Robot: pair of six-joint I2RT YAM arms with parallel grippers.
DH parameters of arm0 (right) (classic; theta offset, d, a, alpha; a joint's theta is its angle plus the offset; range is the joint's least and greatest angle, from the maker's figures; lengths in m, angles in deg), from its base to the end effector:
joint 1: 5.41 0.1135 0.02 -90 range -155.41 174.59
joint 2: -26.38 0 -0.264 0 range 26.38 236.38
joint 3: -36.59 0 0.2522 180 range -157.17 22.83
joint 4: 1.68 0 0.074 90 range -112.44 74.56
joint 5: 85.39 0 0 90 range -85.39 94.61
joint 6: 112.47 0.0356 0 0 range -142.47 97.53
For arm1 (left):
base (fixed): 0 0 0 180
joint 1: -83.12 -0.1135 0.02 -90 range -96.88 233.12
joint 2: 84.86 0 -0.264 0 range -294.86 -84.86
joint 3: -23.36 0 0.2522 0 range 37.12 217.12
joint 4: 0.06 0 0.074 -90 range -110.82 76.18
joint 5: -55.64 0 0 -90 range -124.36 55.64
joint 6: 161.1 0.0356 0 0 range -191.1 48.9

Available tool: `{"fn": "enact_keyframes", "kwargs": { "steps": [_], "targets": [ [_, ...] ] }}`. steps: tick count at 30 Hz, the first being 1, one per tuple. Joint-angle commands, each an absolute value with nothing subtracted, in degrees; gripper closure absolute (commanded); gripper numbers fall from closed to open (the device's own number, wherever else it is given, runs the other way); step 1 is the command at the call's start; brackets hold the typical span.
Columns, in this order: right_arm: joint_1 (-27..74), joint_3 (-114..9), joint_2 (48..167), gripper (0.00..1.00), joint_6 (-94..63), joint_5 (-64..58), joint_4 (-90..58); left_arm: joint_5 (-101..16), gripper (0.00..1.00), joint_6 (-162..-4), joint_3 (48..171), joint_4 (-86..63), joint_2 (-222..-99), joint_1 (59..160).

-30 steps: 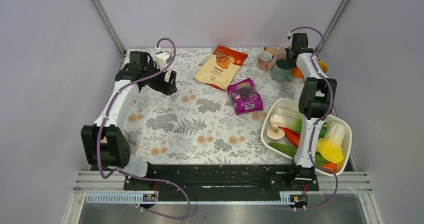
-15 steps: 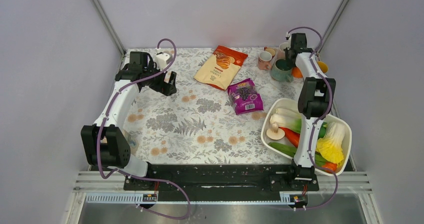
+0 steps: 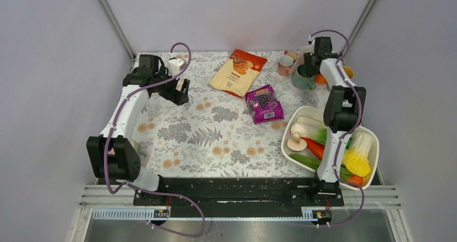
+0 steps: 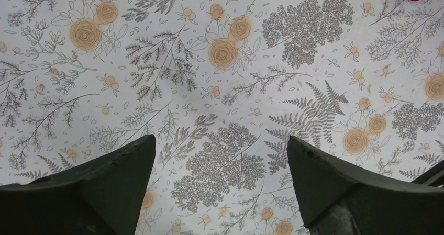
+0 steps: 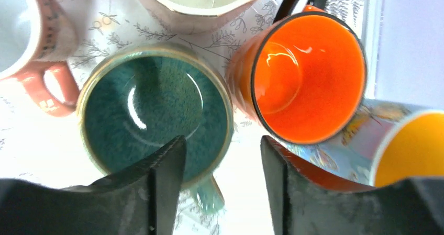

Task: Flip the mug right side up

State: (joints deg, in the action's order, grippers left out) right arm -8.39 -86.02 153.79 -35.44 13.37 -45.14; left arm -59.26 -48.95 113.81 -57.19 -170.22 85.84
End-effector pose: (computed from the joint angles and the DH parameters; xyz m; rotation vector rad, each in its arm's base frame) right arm 0.5034 -0.0316 0.2206 -0.1405 2.4197 -0.3119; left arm 0.3142 -0.0299 0.3152 0.6933 2.2995 -0.3822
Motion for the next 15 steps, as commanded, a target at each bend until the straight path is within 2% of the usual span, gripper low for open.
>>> {"fn": "enact_keyframes", "kwargs": {
  "steps": [1,3,4,5,9,15],
  "targets": [
    [-7.3,-83.4,142.0,0.31,-34.7,12.4,-41.5,-56.5,0.01,-43.8,120.1,-65.6,-168.0,84.8],
    [-7.1,-81.9,138.8,0.19,-34.3,12.7,-40.8,-55.2,0.01,-41.9,121.4,-70.0,-167.4,83.2],
    [-7.0,-81.1,137.2,0.08,-34.1,12.8,-40.4,-54.7,0.01,-41.0,121.8,-72.1,-166.9,81.4],
    [-6.9,-80.1,135.6,0.02,-33.9,12.7,-40.0,-54.1,0.01,-40.0,121.8,-73.8,-166.4,80.1],
    [-5.8,-76.3,129.3,0.00,-32.8,12.3,-38.9,-51.1,0.01,-36.4,120.6,-79.9,-163.3,74.8],
    [2.8,-72.2,122.6,0.01,-34.9,10.4,-38.9,-45.6,0.01,-29.6,118.7,-86.3,-158.2,63.8]
  ]
}}
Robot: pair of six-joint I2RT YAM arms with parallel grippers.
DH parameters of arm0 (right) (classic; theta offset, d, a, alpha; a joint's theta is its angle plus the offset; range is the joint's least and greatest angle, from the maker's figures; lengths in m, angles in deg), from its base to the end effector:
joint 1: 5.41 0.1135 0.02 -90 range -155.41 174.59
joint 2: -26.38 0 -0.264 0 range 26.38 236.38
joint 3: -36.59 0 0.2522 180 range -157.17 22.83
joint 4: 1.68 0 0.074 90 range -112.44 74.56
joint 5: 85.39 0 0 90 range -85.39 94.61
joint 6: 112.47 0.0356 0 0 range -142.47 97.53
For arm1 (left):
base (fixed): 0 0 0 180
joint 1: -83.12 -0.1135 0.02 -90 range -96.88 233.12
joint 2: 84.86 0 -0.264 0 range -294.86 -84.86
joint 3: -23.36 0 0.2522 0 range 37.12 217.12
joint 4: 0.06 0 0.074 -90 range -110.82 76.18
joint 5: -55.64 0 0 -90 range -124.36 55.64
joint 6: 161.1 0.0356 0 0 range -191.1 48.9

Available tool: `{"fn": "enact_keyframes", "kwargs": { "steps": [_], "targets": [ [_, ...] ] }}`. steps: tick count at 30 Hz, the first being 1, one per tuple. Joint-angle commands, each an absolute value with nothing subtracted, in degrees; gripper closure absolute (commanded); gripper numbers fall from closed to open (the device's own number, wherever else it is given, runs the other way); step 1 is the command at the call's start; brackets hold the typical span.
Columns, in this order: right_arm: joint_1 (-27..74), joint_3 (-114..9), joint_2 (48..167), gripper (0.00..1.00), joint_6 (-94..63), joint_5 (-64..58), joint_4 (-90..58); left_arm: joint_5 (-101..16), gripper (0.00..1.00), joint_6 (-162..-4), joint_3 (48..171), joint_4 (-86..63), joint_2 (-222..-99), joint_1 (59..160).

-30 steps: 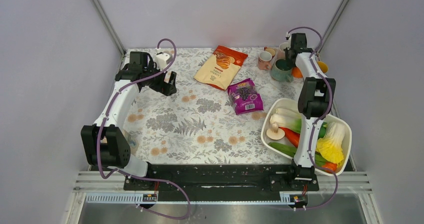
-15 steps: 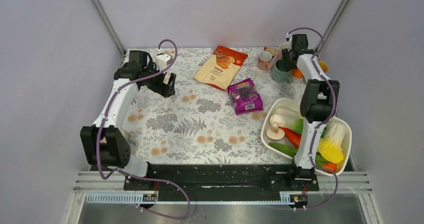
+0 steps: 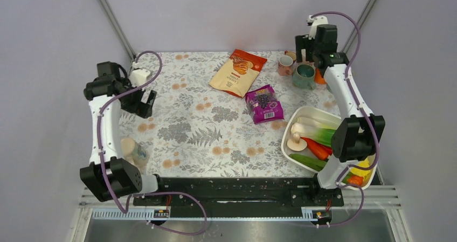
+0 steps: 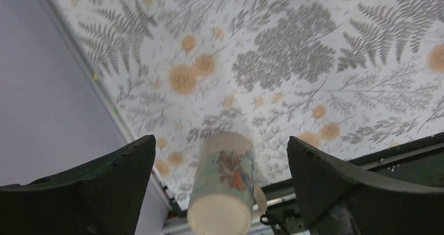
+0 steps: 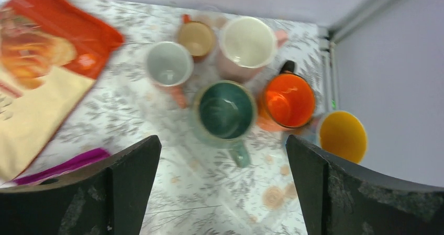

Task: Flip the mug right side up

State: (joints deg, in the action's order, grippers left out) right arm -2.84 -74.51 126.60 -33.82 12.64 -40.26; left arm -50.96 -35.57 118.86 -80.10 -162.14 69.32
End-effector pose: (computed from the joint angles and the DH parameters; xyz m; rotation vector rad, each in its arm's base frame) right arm 0.4110 0.0135 0.3701 -0.1625 2.0512 -0.2390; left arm 0.2476 0.0503 0.3546 0.5784 2.5128 -0.0717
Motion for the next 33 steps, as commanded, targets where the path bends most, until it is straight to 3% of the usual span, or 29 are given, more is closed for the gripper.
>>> {"fn": "enact_keyframes", "kwargs": {
  "steps": [1,7,15,26,33],
  "targets": [
    [4.2,-71.6,121.9,0.01,-35.2,10.3,-38.9,-45.0,0.01,-28.6,118.6,-87.0,-157.5,61.4],
    [9.3,-69.4,120.3,0.00,-35.5,8.7,-38.8,-41.7,0.06,-23.3,115.9,-87.6,-152.8,50.0],
    [11.0,-67.4,118.9,0.01,-35.3,6.6,-38.0,-35.4,0.34,-18.2,112.1,-83.8,-150.8,37.5],
    [11.3,-66.8,116.6,0.01,-35.0,4.8,-37.9,-30.3,0.41,-14.6,96.7,-75.8,-155.7,30.5],
    [11.3,-66.2,115.1,0.00,-35.0,4.8,-37.9,-36.3,0.42,-14.3,91.8,-77.1,-157.6,30.5]
  ]
}}
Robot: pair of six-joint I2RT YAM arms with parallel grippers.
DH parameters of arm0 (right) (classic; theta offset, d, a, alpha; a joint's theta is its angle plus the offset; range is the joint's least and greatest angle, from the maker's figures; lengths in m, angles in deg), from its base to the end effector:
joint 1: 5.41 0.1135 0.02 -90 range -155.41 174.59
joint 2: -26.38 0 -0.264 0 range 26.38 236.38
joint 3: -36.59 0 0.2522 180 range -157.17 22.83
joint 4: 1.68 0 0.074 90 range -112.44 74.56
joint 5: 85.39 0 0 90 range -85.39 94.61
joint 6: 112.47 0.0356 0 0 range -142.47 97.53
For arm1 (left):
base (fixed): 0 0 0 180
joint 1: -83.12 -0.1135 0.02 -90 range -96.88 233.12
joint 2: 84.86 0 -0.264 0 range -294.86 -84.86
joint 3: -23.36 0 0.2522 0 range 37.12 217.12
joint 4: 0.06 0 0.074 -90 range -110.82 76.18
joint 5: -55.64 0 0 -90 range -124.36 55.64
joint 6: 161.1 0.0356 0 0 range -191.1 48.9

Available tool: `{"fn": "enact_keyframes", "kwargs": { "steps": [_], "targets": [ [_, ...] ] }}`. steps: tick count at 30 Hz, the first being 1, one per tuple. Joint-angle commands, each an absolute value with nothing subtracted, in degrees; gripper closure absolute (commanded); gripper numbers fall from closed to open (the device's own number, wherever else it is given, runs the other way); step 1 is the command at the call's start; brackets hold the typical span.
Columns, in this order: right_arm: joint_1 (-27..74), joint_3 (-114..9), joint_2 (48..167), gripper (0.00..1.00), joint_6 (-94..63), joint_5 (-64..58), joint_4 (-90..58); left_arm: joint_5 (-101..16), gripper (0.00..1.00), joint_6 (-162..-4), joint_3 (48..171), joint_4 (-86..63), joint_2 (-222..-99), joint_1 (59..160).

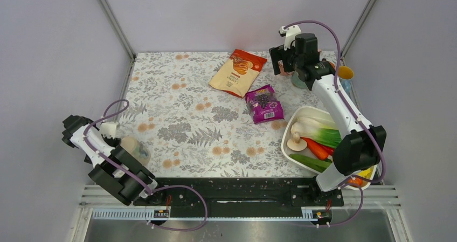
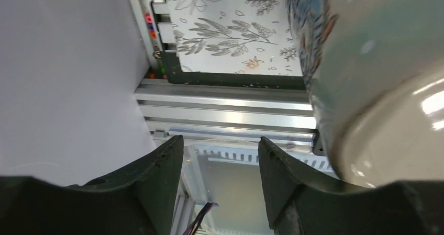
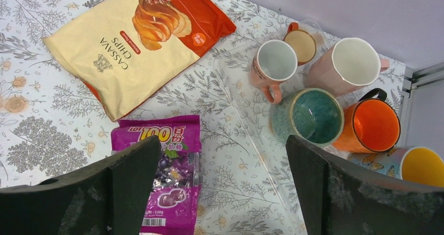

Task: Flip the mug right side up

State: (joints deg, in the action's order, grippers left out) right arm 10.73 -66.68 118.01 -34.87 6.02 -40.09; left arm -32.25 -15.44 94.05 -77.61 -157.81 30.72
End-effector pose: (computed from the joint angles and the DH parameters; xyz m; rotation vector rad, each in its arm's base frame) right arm 0.3579 0.1027 0.3789 -0.4874 1.9788 0.0159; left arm 0.1295 0.1703 0.2481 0.0819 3.0554 0.2536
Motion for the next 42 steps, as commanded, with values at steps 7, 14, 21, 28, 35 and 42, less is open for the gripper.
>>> {"fn": "enact_keyframes", "kwargs": {
  "steps": [7,14,21,28,35,42],
  "targets": [
    [11.4,-66.0,114.9,0.01,-34.4,3.2,-37.7,-42.4,0.43,-15.1,90.7,-78.4,-159.0,35.7],
    [11.8,-64.4,113.9,0.01,-33.6,3.0,-37.3,-46.5,0.43,-21.9,89.9,-75.7,-159.4,50.8],
    [12.3,-60.5,112.7,0.01,-31.9,1.6,-36.0,-50.7,0.39,-28.6,92.5,-72.7,-162.3,63.1],
    [12.5,-56.6,111.0,0.01,-31.8,0.2,-35.2,-48.0,0.33,-29.2,96.5,-73.2,-161.7,69.9],
    [12.4,-54.6,109.9,0.01,-32.7,-4.6,-35.1,-28.0,0.23,-28.0,105.9,-76.6,-156.6,74.0],
    [12.4,-53.2,108.2,0.00,-33.3,-6.5,-35.0,-20.3,0.10,-27.0,115.5,-85.1,-153.2,103.5]
  ]
}}
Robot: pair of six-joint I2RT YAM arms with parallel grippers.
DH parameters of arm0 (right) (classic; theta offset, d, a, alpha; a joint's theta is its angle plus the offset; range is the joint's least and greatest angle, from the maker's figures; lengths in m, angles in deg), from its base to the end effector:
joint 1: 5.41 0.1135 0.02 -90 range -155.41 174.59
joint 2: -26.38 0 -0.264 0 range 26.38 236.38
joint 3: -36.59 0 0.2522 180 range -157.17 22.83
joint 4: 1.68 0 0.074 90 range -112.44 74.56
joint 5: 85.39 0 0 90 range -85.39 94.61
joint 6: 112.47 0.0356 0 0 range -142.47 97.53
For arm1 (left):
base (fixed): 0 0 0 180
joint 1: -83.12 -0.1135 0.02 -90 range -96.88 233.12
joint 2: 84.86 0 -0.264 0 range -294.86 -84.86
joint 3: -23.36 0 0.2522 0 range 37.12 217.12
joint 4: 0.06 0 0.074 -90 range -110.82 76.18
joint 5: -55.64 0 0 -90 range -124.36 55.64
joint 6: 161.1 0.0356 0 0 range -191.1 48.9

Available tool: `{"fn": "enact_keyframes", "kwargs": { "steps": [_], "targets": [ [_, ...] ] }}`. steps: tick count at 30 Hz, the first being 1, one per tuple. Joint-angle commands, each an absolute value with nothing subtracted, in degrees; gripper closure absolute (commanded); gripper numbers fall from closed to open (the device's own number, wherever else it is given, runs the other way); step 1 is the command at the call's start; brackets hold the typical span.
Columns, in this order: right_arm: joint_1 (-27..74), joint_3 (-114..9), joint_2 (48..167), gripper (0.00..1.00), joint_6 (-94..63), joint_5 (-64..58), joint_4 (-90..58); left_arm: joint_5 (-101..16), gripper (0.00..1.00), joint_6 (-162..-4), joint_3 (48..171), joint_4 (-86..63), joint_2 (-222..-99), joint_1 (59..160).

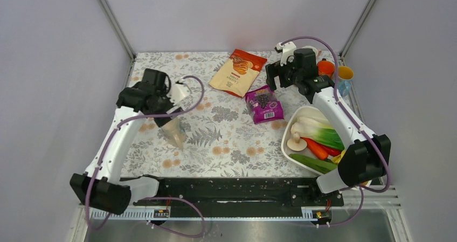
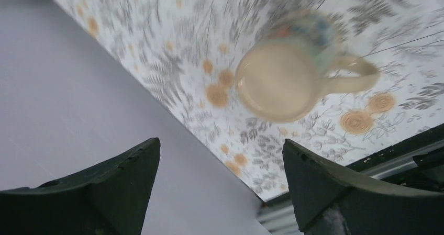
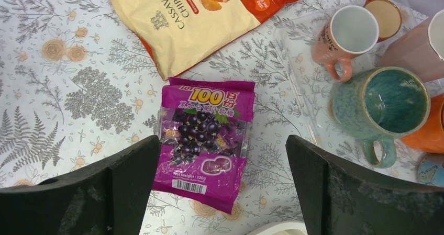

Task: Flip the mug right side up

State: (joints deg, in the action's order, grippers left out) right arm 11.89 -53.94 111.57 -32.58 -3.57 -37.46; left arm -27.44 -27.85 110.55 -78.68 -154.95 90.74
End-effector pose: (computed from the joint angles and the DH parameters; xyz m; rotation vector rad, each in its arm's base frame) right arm 0.3261 0.1069 0.3447 -0.5817 2.0221 0.2255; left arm 0.2219 -0.0254 0.3398 1.1146 2.4395 0.3626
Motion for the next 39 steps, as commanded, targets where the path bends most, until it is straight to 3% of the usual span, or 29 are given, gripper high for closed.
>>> {"fn": "enact_keyframes", "kwargs": {
  "steps": [1,9,26,28,39],
  "targets": [
    [12.4,-53.1,108.0,0.01,-33.3,-6.8,-35.1,-20.2,0.09,-26.5,116.1,-86.2,-154.1,107.5],
    [12.4,-51.4,106.5,0.01,-33.6,-7.4,-35.1,-20.7,0.05,-12.4,97.9,-84.3,-157.9,129.0],
    [12.4,-51.6,107.6,0.00,-34.0,-10.1,-35.2,-7.7,0.14,0.7,76.6,-62.0,-156.6,129.3],
    [12.4,-51.7,107.7,0.01,-33.9,-10.9,-35.3,-7.8,0.18,0.5,76.7,-59.3,-156.4,129.1],
    [12.4,-51.3,106.6,0.01,-34.5,-11.5,-35.2,-8.8,0.78,0.6,78.8,-57.3,-157.5,125.2]
  ]
}}
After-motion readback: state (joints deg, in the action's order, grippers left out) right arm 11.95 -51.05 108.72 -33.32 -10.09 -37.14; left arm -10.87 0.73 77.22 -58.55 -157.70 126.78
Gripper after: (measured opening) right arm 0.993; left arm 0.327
